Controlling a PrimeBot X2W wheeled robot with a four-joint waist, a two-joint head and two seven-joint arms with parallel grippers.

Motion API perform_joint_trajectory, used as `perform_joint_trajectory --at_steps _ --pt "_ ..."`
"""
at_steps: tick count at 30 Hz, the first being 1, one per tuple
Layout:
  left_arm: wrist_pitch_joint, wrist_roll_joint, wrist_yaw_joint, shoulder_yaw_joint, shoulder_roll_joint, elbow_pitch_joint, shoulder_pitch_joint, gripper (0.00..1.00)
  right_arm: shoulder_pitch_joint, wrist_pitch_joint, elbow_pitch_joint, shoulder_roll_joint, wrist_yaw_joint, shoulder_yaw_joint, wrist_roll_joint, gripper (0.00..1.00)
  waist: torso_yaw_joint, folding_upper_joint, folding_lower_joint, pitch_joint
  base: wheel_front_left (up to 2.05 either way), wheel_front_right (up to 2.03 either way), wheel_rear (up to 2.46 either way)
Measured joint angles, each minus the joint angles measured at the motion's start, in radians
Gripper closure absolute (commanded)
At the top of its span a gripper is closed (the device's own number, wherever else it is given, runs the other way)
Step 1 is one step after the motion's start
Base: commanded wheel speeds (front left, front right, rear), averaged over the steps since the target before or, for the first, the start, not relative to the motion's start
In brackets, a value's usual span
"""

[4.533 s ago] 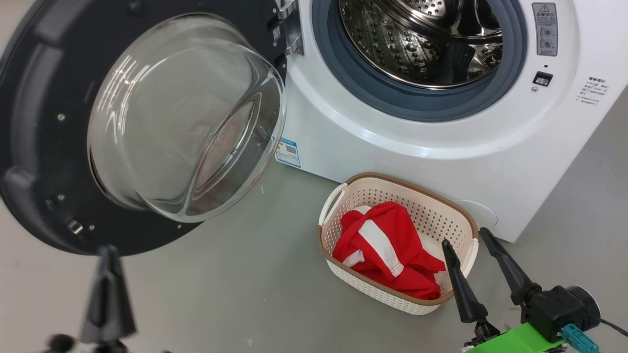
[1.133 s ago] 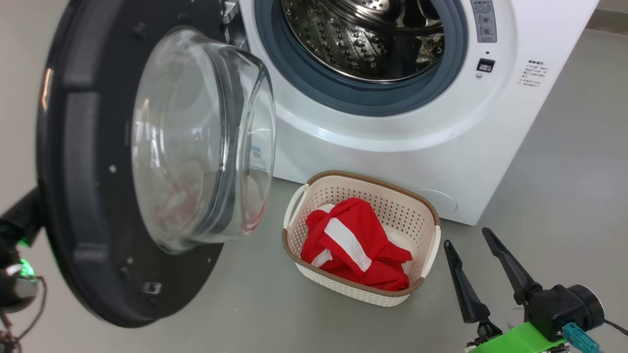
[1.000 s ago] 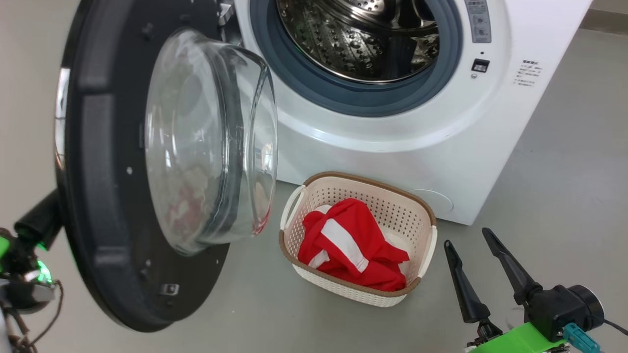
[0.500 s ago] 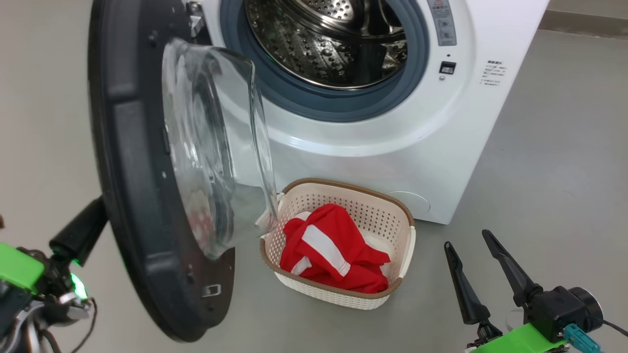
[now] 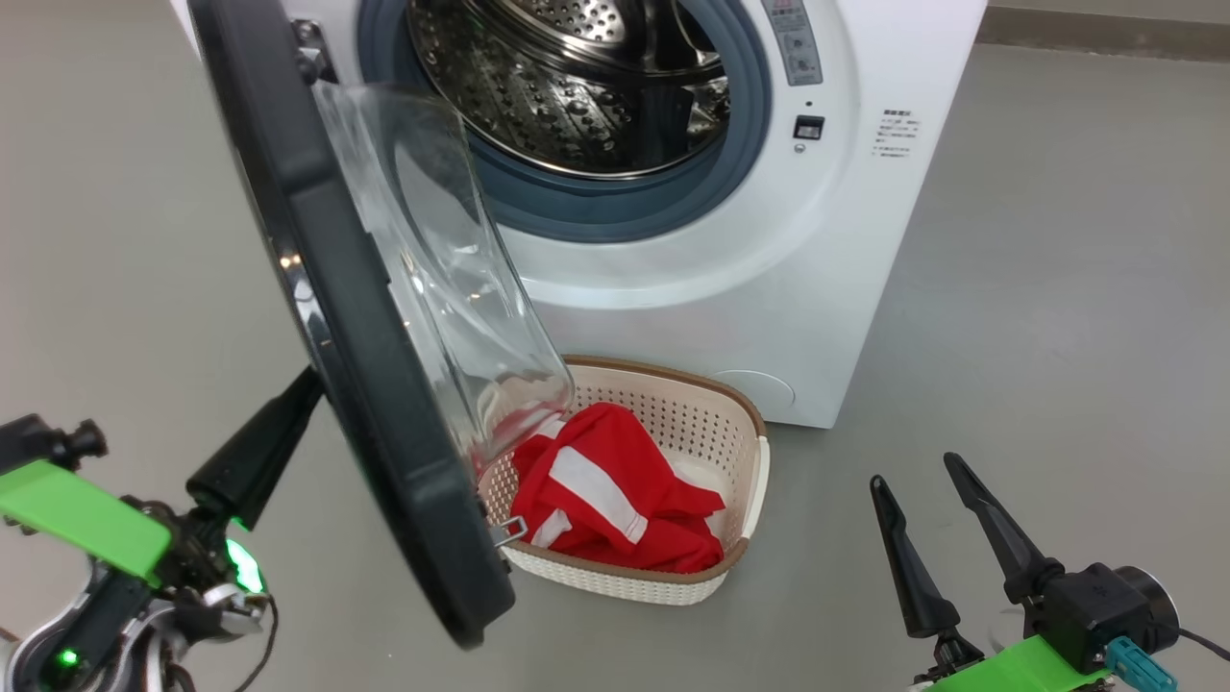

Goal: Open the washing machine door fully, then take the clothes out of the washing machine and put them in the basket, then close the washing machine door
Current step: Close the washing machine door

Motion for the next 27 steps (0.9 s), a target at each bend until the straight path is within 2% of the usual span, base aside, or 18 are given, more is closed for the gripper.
perform_joint_trajectory --at_steps 14,27 --pt "-0.096 -0.033 -0.002 -0.097 0.000 0.033 -0.011 1.00 -0.003 -0.002 -0.002 0.000 0.000 0.002 0.007 0.00 -0.066 0.0000 0.0000 0.030 0.00 0.00 0.00" --pt "-0.150 -0.054 -0.054 -0.141 0.000 0.105 -0.085 1.00 -0.013 -0.002 -0.003 0.000 0.000 0.002 0.007 0.00 -0.123 0.0000 0.0000 0.064 0.00 0.00 0.00"
